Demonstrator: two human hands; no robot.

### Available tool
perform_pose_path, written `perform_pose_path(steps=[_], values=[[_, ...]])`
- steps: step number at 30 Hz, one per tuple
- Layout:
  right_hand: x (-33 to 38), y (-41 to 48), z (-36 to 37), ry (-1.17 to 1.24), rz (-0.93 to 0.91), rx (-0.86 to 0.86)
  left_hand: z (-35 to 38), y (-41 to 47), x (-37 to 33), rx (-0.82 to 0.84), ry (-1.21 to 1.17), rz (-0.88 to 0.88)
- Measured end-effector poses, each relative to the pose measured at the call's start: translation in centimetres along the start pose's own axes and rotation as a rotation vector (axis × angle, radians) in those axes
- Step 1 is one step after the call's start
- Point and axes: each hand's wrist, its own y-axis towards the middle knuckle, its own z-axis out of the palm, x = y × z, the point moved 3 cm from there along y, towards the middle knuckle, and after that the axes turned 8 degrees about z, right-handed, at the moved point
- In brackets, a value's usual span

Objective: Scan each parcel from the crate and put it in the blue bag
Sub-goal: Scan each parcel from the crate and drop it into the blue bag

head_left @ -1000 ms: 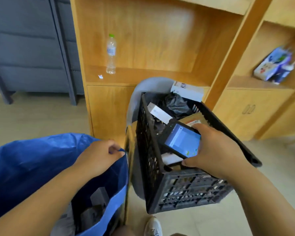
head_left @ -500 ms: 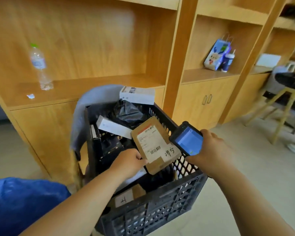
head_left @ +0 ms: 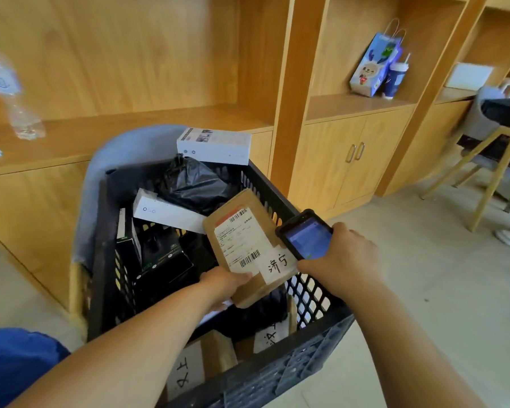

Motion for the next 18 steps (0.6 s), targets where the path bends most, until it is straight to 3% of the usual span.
perform_pose_path(steps=[4, 13, 18], values=[[-0.4, 0.0, 0.2, 0.053, 0.012, -0.038, -0.1, 0.5, -0.1, -0.021, -0.417, -0.016], [-1.0, -0.5, -0.1, 0.281, 0.053, 0.01, -1.6, -0.8, -1.9, -0.019, -0.628, 0.064], [-0.9, -2.1, -1.5, 0.372, 0.006, -0.081, -3.5, -4.0, -3.6, 0.006, -0.627, 0.186]])
